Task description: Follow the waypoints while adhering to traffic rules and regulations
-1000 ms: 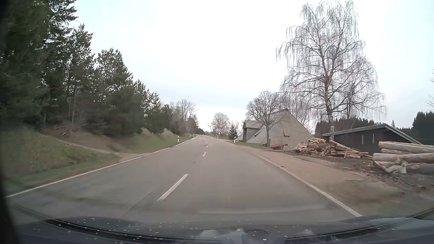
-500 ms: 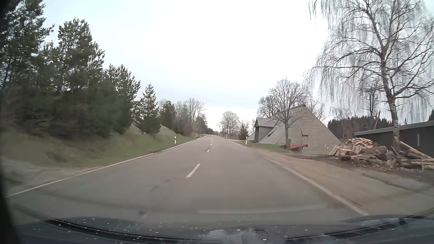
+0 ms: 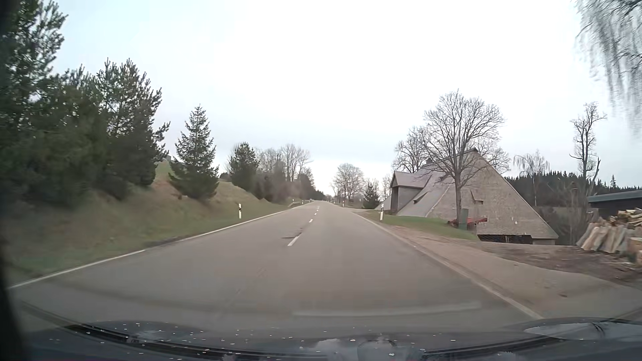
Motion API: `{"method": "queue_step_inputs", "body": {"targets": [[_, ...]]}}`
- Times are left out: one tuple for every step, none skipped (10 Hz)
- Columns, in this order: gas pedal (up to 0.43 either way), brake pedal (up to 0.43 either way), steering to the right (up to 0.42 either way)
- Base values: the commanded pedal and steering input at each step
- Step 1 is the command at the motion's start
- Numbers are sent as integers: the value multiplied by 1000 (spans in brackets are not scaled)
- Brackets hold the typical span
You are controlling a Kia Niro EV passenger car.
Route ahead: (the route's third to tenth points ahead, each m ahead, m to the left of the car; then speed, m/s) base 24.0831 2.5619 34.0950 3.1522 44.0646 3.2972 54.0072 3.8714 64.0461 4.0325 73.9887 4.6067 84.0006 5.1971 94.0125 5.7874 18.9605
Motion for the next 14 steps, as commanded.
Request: {"method": "queue_step_inputs", "body": {"targets": [[319, 0, -13], [319, 0, -11], [319, 0, -11], [319, 0, -11], [319, 0, -11], [319, 0, -11], [319, 0, -11], [319, 0, -11], [319, 0, -11], [319, 0, -11], [319, 0, -11], [319, 0, -11], [319, 0, -10], [319, 0, -8]]}}
